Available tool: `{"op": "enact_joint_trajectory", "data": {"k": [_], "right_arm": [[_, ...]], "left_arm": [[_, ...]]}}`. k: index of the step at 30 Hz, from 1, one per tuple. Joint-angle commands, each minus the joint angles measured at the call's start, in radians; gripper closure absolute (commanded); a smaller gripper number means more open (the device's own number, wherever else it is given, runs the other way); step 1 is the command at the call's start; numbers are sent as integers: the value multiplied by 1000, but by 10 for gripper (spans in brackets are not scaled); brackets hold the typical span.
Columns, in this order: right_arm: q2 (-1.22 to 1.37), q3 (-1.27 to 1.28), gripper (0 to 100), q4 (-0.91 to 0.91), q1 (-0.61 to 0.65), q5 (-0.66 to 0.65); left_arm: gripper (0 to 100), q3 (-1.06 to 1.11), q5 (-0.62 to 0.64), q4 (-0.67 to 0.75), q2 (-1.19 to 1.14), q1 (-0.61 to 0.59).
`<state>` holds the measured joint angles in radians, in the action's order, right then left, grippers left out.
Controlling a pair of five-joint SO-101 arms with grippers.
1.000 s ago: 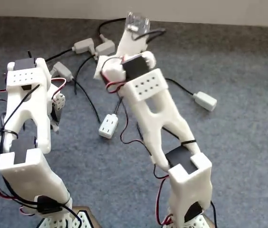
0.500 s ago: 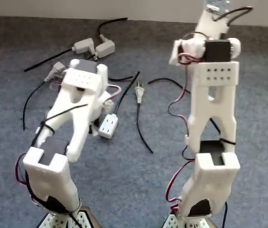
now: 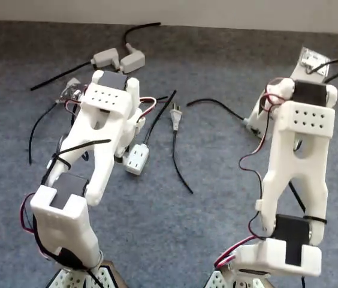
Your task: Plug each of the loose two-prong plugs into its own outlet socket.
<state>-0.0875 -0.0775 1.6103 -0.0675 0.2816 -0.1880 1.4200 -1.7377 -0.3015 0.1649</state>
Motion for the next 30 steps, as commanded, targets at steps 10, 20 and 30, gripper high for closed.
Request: {"op": "enact_joint_trajectory", "data": {"k": [10,20,30], "right_arm": [[-260,288,738,-216,-5,-6],[-305,377,738,-300,-5,-6],[-300,378,738,-300,-5,-6]], "left_arm": [[993,-19,8,112,7,61],[993,153,6,276,7,82],[993,179,5,238,19,76]]}}
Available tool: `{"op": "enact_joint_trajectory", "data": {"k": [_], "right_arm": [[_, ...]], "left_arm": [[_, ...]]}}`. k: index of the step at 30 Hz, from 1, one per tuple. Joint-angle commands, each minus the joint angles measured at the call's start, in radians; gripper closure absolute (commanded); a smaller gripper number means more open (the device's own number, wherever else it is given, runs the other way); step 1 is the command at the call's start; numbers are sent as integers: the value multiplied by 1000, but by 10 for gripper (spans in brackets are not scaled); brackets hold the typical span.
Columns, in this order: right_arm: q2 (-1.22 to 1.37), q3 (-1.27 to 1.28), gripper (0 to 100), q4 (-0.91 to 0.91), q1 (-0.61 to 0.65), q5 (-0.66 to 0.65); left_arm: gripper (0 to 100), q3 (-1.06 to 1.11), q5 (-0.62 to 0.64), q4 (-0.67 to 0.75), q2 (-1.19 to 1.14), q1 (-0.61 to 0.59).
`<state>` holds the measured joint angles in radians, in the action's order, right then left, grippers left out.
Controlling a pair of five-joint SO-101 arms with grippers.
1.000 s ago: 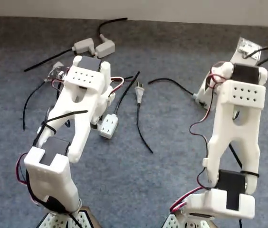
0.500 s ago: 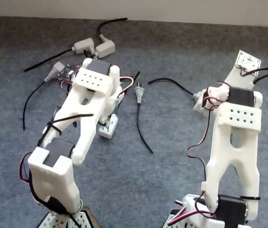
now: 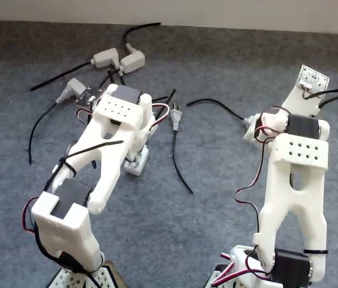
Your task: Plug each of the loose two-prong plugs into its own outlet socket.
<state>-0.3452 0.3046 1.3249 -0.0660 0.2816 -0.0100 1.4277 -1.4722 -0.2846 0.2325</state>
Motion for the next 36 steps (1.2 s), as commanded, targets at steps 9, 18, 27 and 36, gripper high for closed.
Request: {"op": "enact_joint_trajectory", "data": {"k": [9,18,27,36], "right_arm": [[-41,-4,738,-15,-7,-6],[-39,-1,738,-36,-7,-6],[-39,65,738,-117,-7,-6],[-39,73,738,-125,-7,-6]], "left_arm": [[993,1,-3,-25,2,-36],[993,-1,-9,-44,4,-39],[993,-53,-72,-89,4,-67],[993,-10,-75,-12,-21,-58]]}}
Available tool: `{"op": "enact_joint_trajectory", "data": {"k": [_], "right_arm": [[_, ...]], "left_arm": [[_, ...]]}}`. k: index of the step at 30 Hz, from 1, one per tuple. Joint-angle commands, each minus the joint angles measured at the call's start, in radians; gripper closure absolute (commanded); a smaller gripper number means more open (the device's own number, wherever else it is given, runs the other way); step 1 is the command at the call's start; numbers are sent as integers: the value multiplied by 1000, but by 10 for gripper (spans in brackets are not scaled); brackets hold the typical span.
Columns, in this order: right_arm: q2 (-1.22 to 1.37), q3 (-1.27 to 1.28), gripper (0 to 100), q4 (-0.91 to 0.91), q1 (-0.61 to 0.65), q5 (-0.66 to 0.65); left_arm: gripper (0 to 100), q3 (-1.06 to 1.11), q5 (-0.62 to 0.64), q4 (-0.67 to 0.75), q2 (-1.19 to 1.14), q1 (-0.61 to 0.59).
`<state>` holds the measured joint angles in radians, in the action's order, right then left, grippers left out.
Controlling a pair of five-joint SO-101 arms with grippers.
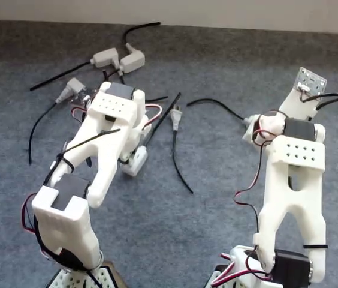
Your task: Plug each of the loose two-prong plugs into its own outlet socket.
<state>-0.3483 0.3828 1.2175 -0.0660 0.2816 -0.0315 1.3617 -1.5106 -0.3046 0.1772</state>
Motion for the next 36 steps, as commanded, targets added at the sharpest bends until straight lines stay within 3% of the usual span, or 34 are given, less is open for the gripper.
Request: {"op": "enact_joint_trajectory", "data": {"k": [1,8,22,27,31,36], "right_arm": [[-36,-5,738,-18,-7,-6],[-36,-5,738,-18,-7,-6],[-36,-5,738,-18,-7,-6],[-36,-5,738,-18,-7,-6],[-36,-5,738,-18,-7,-6],[-36,-5,738,-18,-7,-6]], "left_arm": [[993,25,-11,38,-12,7],[993,31,-23,51,-90,56],[989,33,-262,106,-243,59],[989,45,-457,100,-251,53],[989,12,-672,97,-305,50],[989,-102,-968,-5,-375,50]]}}
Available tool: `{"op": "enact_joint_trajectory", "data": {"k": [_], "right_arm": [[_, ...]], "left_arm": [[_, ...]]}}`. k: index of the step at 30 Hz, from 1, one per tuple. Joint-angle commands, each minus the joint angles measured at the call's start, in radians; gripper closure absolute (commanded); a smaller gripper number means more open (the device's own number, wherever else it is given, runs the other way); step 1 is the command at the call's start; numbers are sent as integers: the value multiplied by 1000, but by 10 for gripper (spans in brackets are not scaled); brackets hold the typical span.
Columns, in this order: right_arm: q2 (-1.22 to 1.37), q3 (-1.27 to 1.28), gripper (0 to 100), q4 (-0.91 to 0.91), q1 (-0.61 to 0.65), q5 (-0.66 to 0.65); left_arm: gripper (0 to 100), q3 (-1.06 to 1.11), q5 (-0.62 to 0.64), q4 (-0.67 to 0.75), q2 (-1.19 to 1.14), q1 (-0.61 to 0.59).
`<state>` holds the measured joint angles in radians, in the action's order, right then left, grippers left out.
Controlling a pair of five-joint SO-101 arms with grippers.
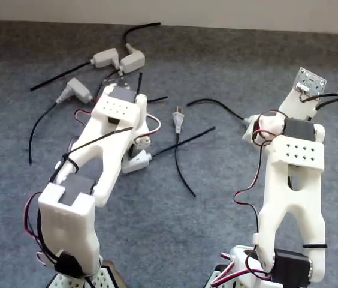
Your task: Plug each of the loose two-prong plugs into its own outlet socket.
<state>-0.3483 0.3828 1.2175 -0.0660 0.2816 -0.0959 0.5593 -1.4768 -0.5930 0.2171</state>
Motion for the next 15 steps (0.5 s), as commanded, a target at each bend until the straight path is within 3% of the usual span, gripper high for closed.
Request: {"op": "enact_joint_trajectory", "data": {"k": [1,5,10,15], "right_arm": [[-36,-5,738,-18,-7,-6],[-36,-5,738,-18,-8,-6],[-39,-5,738,-18,-10,-6],[-44,-5,738,-18,-13,-6]], "left_arm": [[984,-62,-239,-63,-108,8],[923,-168,-450,-178,-206,-8],[919,-277,-526,-269,-308,-18],[950,-223,-568,-276,-309,-18]]}}
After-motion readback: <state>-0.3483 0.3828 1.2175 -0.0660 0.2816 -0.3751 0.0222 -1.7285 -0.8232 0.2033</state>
